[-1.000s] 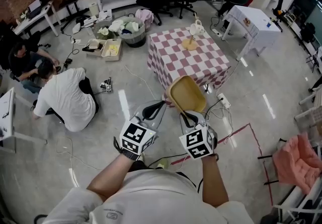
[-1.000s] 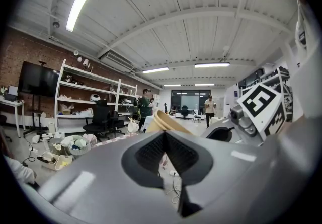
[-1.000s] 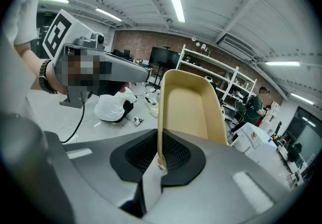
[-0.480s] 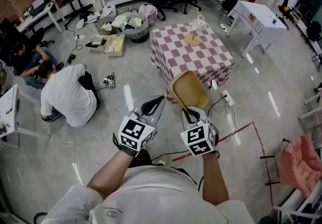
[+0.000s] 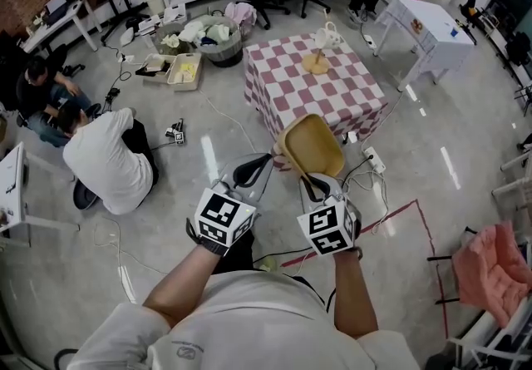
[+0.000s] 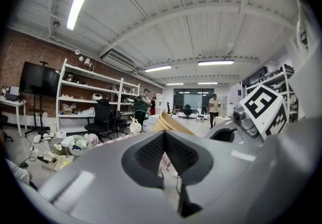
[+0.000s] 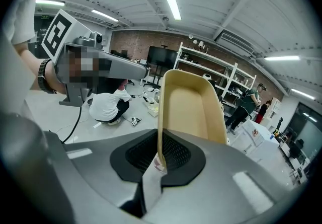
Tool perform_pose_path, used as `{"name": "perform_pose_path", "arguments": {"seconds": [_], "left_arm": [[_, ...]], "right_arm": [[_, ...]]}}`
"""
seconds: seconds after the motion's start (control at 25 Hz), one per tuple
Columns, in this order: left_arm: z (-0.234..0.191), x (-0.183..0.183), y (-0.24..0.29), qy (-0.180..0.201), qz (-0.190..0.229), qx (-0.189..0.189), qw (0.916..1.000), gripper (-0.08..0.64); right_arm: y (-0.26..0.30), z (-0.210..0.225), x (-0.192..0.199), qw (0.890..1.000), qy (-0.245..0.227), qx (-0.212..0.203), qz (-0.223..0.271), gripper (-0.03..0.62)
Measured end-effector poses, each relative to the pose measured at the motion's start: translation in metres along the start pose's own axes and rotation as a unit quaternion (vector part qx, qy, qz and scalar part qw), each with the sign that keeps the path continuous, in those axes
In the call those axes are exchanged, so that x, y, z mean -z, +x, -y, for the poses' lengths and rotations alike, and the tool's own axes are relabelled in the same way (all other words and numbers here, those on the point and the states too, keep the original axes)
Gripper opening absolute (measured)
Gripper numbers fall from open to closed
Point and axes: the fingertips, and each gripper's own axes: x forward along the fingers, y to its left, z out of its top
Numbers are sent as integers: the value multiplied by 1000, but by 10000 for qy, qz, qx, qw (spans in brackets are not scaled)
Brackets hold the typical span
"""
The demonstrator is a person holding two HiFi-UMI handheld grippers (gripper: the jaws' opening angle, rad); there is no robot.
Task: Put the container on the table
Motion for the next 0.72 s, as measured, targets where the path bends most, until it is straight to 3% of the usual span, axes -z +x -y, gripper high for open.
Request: {"name": "perform_pose_path", "arguments": {"seconds": [0.28, 0.72], "left_arm": [[-42, 3, 38, -60, -30, 115, 9999, 6], [-145, 1, 112, -110, -123, 428, 9989, 6]], "right_arm": [[44, 25, -8, 9997, 66, 58, -212, 31], [148, 69, -47, 9979, 265, 174, -558, 31]]}}
